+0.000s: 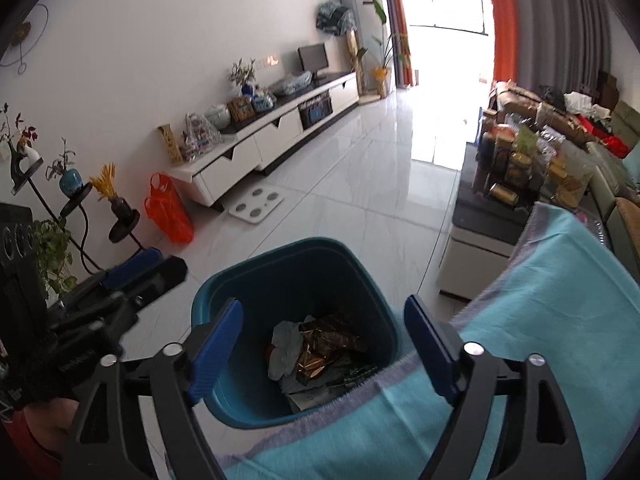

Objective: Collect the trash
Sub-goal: 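Move both open tools back over the table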

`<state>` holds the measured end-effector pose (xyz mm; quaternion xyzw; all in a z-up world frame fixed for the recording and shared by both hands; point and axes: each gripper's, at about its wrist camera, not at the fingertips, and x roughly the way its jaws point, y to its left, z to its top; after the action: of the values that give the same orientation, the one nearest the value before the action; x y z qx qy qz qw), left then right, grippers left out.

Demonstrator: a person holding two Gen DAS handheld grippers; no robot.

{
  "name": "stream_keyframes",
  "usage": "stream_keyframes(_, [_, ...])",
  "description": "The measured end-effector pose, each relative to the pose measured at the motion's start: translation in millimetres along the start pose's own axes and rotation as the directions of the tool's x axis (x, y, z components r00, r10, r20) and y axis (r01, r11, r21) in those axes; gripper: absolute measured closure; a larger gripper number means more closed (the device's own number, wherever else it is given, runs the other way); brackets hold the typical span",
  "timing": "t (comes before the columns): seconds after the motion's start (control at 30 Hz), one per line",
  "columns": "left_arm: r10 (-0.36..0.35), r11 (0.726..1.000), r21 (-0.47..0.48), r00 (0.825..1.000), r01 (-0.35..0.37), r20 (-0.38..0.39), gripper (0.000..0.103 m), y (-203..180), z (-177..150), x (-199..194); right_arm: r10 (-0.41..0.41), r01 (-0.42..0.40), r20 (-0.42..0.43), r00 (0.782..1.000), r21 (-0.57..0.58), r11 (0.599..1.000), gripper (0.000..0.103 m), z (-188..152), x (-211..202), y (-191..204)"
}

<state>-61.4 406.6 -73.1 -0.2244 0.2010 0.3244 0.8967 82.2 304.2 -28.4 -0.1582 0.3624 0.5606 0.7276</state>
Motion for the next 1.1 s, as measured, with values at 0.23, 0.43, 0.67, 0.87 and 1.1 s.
stream_keyframes(0.23, [-0.039,0.998,0.051,0.994,0.034,0.098,0.006,-34.5,19.8,-48.8,-0.058,0.054,0.116,0.992,0.038,0.998,0.007,-21.6,-59.6,-14.4])
stream_keyframes(0.43, [-0.079,0.991,0.115,0.988,0.064,0.135,0.006,-67.4,27.9,-86.9,-0.132,0.113,0.206,0.97,0.1,0.989,0.007,-53.6,-113.5,-33.1])
stream_keyframes(0.67, [-0.15,0.974,0.197,0.971,0.113,0.187,0.005,-122.8,26.0,-118.4,-0.288,0.231,0.307,0.907,0.209,0.95,0.007,-106.3,-188.2,-56.5])
stream_keyframes(0.87, [-0.268,0.941,0.272,0.937,0.204,0.224,0.005,-181.9,5.9,-141.6,-0.468,0.368,0.33,0.82,0.323,0.872,0.007,-152.9,-237.5,-71.7])
stream_keyframes(1.1, [-0.41,0.875,0.35,0.896,0.335,0.167,0.006,-244.4,-25.4,-157.8,-0.628,0.472,0.332,0.703,0.443,0.762,0.007,-200.1,-285.0,-79.3])
